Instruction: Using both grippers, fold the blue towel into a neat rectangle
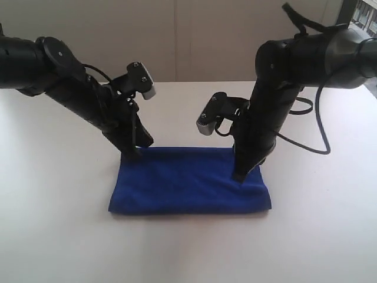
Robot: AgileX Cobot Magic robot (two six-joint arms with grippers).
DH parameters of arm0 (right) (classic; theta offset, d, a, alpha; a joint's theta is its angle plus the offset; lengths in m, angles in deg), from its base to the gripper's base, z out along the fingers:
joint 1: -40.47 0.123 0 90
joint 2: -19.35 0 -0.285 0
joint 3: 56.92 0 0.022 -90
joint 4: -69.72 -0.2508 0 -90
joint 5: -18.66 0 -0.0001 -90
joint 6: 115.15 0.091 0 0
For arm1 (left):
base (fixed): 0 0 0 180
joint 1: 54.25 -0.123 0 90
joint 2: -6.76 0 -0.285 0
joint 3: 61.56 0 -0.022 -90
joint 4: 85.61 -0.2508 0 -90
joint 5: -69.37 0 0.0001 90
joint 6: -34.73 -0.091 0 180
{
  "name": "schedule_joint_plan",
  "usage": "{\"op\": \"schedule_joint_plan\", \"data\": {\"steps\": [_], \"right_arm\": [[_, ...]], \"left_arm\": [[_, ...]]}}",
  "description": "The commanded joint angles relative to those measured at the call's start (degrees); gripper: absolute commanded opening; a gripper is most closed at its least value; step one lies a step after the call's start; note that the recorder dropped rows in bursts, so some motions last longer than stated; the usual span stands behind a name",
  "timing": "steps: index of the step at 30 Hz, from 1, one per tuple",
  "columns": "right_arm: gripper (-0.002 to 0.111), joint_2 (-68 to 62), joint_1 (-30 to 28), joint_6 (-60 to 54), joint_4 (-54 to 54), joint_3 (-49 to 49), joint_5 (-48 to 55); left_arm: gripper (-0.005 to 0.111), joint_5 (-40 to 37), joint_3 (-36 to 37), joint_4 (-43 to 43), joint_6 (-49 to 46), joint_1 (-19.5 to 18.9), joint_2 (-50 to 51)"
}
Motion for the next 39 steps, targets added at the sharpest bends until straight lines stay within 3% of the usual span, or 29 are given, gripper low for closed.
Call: {"op": "schedule_joint_plan", "data": {"steps": [1, 12, 25, 32, 35, 39], "right_arm": [[0.000, -0.52, -0.05, 1.77, 0.22, -0.24, 0.43], [0.000, -6.12, -0.05, 5.95, 5.81, -2.67, 2.52], [0.000, -7.12, -0.05, 5.95, 6.05, -4.29, 1.51], [0.000, -2.35, -0.05, 5.95, 6.14, -4.08, -1.19], [0.000, 1.25, -0.05, 6.77, 6.68, -4.08, -7.42], [0.000, 1.72, -1.64, 18.03, 12.89, -2.91, -25.22]], "left_arm": [[0.000, 4.69, 0.08, 0.70, 0.69, -0.09, 3.78], [0.000, 14.51, 0.08, 0.68, 0.16, -0.09, 8.38], [0.000, 19.52, 0.08, -2.42, -1.33, -0.09, 12.67], [0.000, 22.20, -0.19, -2.32, -2.47, -0.09, 6.65], [0.000, 18.51, -0.19, -2.20, -0.97, -0.09, 2.88], [0.000, 2.12, 0.34, -1.73, -0.95, -0.09, 2.33]]}}
